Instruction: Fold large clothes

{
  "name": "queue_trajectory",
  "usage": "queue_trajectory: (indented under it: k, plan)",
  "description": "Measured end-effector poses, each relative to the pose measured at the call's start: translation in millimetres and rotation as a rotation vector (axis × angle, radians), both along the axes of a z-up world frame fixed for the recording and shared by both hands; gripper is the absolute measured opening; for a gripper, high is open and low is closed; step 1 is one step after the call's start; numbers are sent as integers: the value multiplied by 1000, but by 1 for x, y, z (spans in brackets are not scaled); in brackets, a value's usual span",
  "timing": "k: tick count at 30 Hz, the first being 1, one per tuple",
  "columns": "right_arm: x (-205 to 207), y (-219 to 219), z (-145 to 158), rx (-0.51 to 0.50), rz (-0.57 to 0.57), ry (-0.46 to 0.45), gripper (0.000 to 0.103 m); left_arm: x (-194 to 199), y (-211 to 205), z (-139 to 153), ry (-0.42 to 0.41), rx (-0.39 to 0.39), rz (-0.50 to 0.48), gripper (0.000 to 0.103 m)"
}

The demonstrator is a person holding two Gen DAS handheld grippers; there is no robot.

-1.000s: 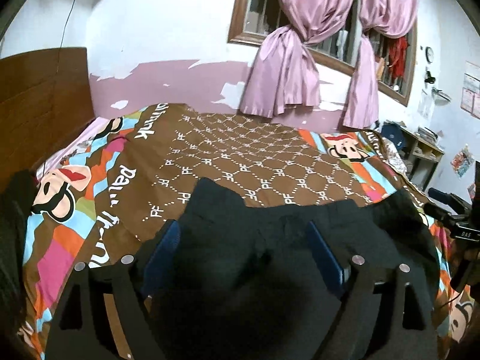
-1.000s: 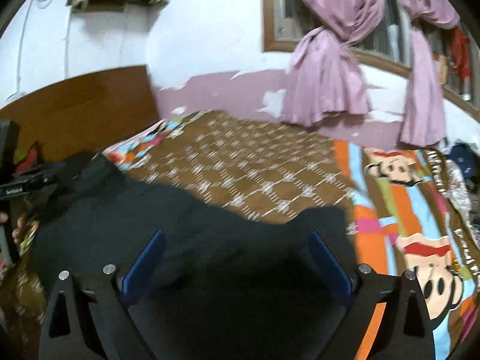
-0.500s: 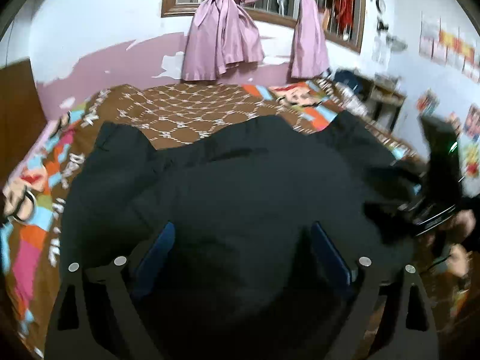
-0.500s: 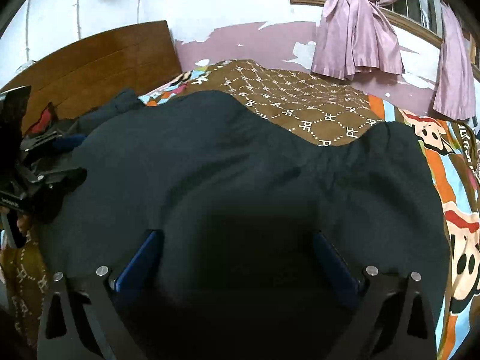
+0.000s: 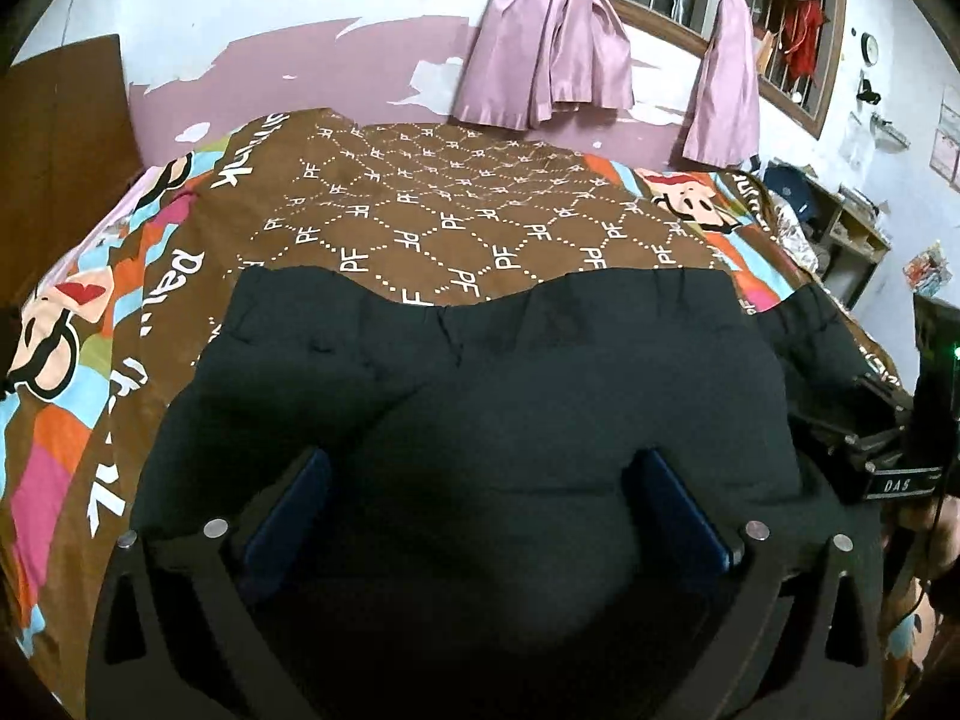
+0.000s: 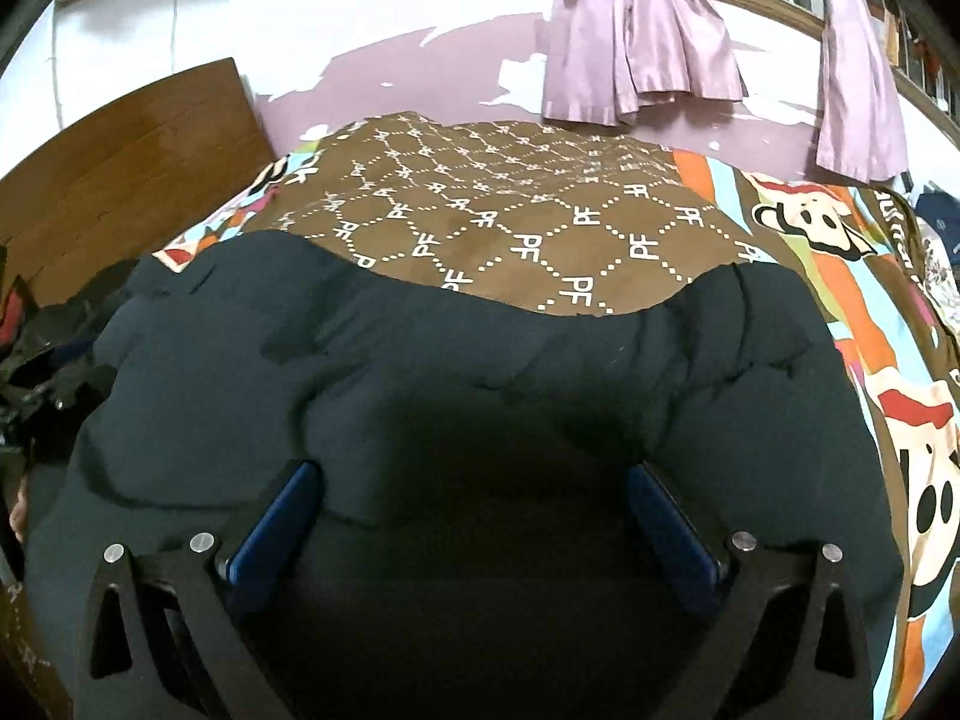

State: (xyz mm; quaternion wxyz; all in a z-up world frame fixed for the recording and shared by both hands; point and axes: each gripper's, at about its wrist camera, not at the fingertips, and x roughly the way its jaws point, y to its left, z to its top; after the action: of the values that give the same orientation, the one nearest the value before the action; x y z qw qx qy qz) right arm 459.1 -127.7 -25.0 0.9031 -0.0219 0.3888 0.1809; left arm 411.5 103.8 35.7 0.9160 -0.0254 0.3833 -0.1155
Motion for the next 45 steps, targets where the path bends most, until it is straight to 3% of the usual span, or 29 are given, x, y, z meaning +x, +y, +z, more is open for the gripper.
queue_trajectory:
  k: [4,9,45]
  plan:
    - [13,-3,-7,15,-1,42,103,8,-2,-8,35,11,-9,102]
    - [13,-9,-13,63,10,60,103,12,4,-17,69,-41,-20,102]
    - [10,-10,-23,85,15,74,103,12,-5,-27,38,-18,-27,102]
